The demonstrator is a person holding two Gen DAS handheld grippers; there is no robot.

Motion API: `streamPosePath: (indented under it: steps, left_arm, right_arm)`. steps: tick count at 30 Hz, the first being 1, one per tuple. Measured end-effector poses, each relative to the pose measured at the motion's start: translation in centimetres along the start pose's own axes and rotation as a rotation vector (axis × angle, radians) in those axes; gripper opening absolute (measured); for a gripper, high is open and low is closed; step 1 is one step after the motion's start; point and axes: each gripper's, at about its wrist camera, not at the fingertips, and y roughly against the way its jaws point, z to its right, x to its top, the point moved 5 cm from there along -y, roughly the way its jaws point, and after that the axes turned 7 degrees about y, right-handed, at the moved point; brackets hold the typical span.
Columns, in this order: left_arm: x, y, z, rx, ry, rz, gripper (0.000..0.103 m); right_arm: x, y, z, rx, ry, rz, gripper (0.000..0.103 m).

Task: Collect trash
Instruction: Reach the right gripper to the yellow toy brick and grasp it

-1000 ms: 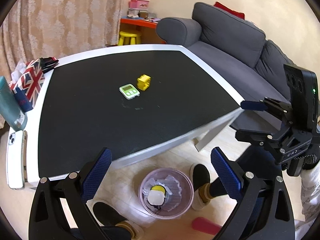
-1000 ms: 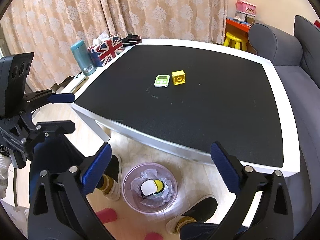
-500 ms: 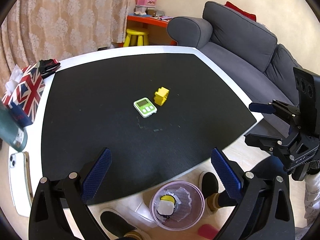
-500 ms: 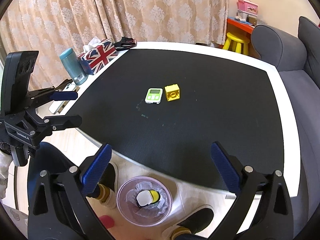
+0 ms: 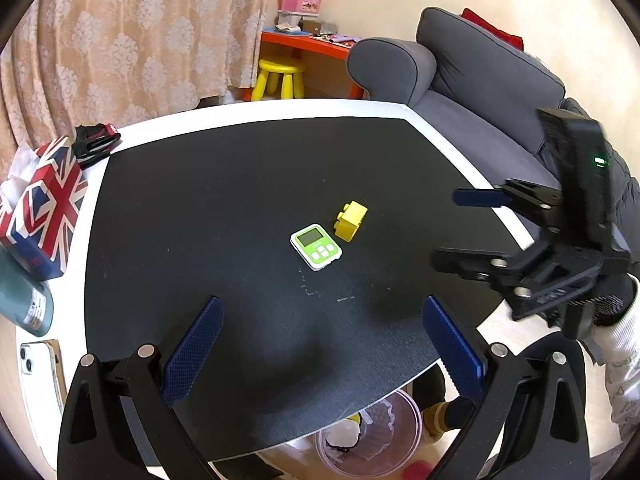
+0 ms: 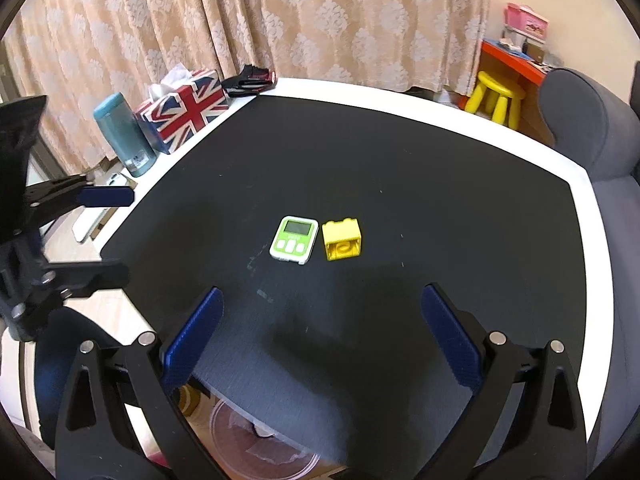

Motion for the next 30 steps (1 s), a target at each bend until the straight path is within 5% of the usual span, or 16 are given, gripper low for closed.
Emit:
streamPosePath:
  steps: [10,19,25,27,30]
  left_arm:
    - [0.4,-1.4,-1.1,-0.009,0.008,-0.015,0.096]
    - [0.3,-3.1,-1.8,-0.019,0.028,-0.036,0.096]
    - [0.3,-3.7,-1.9,-0.020,0.033,-0.046,0.096]
    - [0.4,-3.9,-1.8,-0.019,0.034,-0.048,0.096]
    - [0.4,-4.2,-1.6,-0.016,0.034,-0.051,0.096]
  right_arm:
    - [1.8,-5.9,1.4,0.030,0.061,-0.062,0.097]
    - [2.4,-8.9,2.0,0.059,0.092,-0.102,0.072]
    - [2.3,-10.3,1.9,0.090,0.088,-0.129,0.048]
    - [2.2,-10.6,2.0,0.088,0.087,-0.133,0.033]
    - [2.2,-10.4,2.0,0.081,0.083,-0.123,0.033]
